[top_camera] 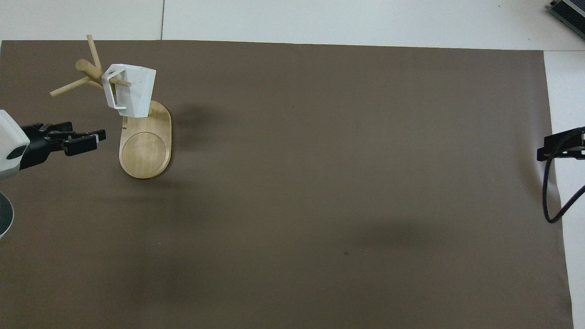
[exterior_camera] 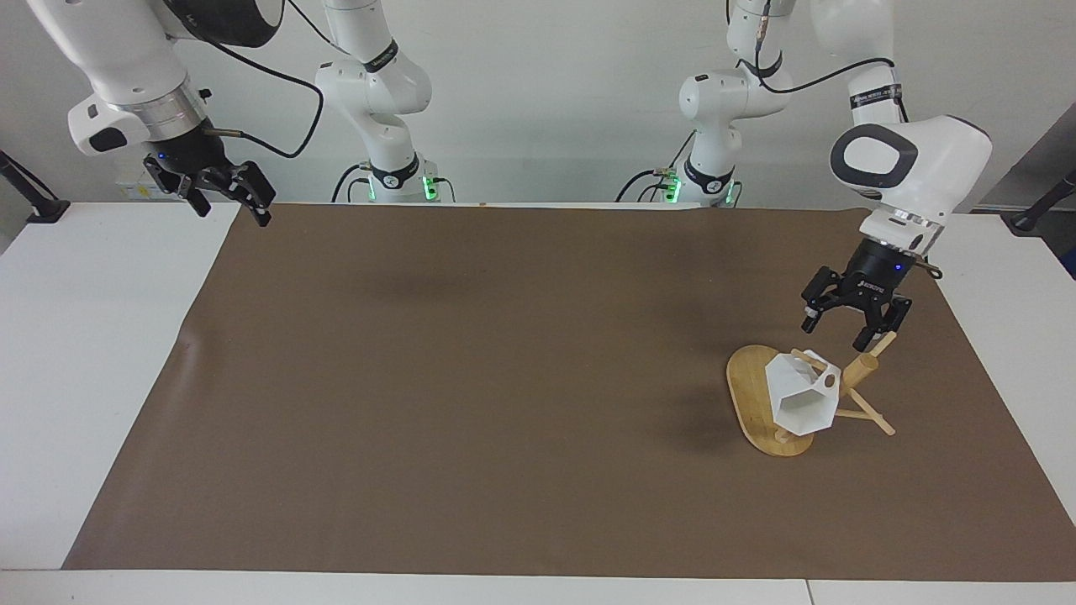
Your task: Hang cup on rack
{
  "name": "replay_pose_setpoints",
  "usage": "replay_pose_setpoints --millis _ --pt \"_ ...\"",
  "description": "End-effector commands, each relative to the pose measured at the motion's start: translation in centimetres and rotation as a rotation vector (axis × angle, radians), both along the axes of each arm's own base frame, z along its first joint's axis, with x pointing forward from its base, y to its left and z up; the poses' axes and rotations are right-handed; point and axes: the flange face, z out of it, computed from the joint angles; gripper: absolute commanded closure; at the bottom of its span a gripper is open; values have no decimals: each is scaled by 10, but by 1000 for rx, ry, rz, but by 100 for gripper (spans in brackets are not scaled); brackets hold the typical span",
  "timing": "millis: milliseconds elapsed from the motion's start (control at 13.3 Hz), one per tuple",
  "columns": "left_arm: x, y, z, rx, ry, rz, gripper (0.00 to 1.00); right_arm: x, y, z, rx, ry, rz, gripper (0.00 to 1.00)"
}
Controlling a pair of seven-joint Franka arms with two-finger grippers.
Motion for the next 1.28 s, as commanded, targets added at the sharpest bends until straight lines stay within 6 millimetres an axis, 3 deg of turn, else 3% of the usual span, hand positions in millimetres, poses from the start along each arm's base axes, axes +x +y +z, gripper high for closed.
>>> replay_pose_setpoints --millis 0,151,377,678,904,1054,1205 --pt "5 -7 42 66 94 2 0 -3 -1 3 17 -9 12 0" --pt "9 -16 77 151 164 44 0 -3 -1 3 16 -9 12 0" --pt "4 -29 99 212 229 25 0 -3 -1 3 16 -9 12 0" --pt "-10 -100 127 322 315 43 0 -3 0 4 16 -10 14 0" --pt "-22 -129 137 347 348 -16 0 -3 -1 3 16 -9 12 0" --pt "-21 -124 170 366 345 -13 0 -3 0 4 15 -10 14 0" --pt "-13 -119 188 365 386 -13 0 -3 0 4 16 -10 14 0"
